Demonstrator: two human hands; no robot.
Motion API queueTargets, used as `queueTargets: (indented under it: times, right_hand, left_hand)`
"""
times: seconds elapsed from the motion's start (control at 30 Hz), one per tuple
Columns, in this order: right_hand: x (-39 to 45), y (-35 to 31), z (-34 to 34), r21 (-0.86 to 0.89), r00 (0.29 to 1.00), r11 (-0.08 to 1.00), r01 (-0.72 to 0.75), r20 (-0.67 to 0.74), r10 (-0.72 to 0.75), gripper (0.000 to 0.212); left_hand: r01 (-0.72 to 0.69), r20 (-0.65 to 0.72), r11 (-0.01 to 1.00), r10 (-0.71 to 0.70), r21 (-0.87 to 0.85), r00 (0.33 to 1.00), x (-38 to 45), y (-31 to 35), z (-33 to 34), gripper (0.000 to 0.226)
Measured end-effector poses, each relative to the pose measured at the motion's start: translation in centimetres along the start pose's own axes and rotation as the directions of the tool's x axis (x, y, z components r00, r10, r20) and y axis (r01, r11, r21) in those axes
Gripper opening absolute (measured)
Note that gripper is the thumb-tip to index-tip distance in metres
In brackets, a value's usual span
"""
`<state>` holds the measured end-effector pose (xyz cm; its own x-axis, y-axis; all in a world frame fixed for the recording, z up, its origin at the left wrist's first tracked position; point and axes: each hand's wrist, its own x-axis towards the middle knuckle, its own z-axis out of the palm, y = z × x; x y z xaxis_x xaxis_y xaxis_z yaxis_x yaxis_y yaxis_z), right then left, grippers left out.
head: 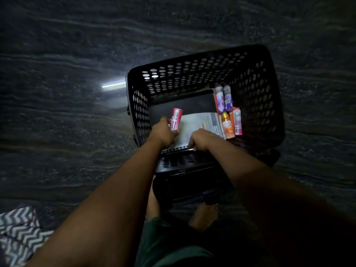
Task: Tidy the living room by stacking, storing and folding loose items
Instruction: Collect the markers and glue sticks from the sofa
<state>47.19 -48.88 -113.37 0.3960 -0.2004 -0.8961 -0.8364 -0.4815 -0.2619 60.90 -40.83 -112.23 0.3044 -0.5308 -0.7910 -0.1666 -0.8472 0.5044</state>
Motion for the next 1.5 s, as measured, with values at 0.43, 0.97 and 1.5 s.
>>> queueTargets:
  times: [0.43, 0.97, 1.5]
  right_hand:
    - [0.9, -1.8, 1.6, -0.214, 0.988, 0.977, -0.015, -0.155, -0.018, 0.030]
    - [-2.7, 5.8, -2.8, 0.936, 0.979, 0.353, -0.001, -0.071, 0.191, 0.026]
    - [-1.3, 12.0, -3.8, 0.550, 0.758, 0.774, -0.312, -0.347, 0.552, 0.033]
  left_hand:
    - [0.002, 0.013, 0.999, -0.003, 0.053, 1.000, -0.4, 0.5, 1.0, 0.037]
    - [0.002, 0.079, 0.996, -0.009, 0.092, 0.997, -0.3, 7.7, 7.6, 0.042]
    - [0.192, 0.292, 0.892, -0.071, -0.410, 0.954, 1.3, 11.5, 14.6, 0.046]
